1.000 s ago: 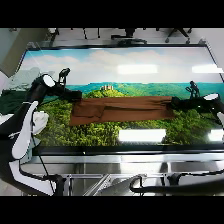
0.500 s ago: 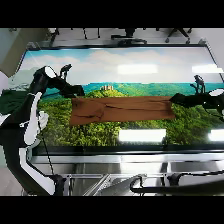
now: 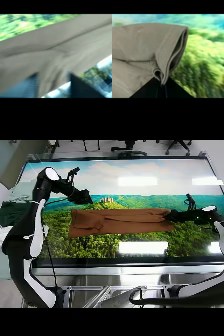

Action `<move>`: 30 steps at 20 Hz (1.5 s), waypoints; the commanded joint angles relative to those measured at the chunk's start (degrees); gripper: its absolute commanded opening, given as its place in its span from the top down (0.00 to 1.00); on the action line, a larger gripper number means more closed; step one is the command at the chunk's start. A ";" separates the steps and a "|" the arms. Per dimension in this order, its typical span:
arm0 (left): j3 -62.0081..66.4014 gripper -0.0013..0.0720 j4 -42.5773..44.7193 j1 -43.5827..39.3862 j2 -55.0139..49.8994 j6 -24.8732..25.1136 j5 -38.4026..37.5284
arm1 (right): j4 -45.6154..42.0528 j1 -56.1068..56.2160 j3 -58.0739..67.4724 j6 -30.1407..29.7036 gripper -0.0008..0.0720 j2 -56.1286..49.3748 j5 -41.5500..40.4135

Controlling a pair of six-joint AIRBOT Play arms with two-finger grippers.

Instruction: Fold the shirts.

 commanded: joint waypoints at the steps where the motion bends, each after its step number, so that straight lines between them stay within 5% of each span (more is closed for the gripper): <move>1: 0.37 0.92 -1.44 -6.60 -2.49 0.00 6.21 | 6.62 -0.15 1.29 -4.24 0.96 -0.31 4.13; 9: 0.42 0.97 -3.69 -24.48 -15.82 -0.57 25.11 | 7.48 -2.01 17.73 7.48 0.96 11.23 24.68; 14: 0.46 0.97 -13.79 -25.94 -19.08 -0.48 33.24 | 9.40 0.50 19.41 12.00 0.96 18.05 25.92; 20: 9.81 0.97 -15.08 -18.47 -10.43 0.28 12.61 | 10.34 1.95 19.39 13.64 0.96 18.25 26.29; 25: 1.84 0.97 -15.04 -1.92 15.74 0.61 9.18 | 11.13 17.75 19.37 14.73 0.96 16.94 14.14; 30: 1.51 0.97 -14.78 12.66 31.74 0.63 9.14 | 11.08 46.01 19.37 12.37 0.96 6.91 -11.82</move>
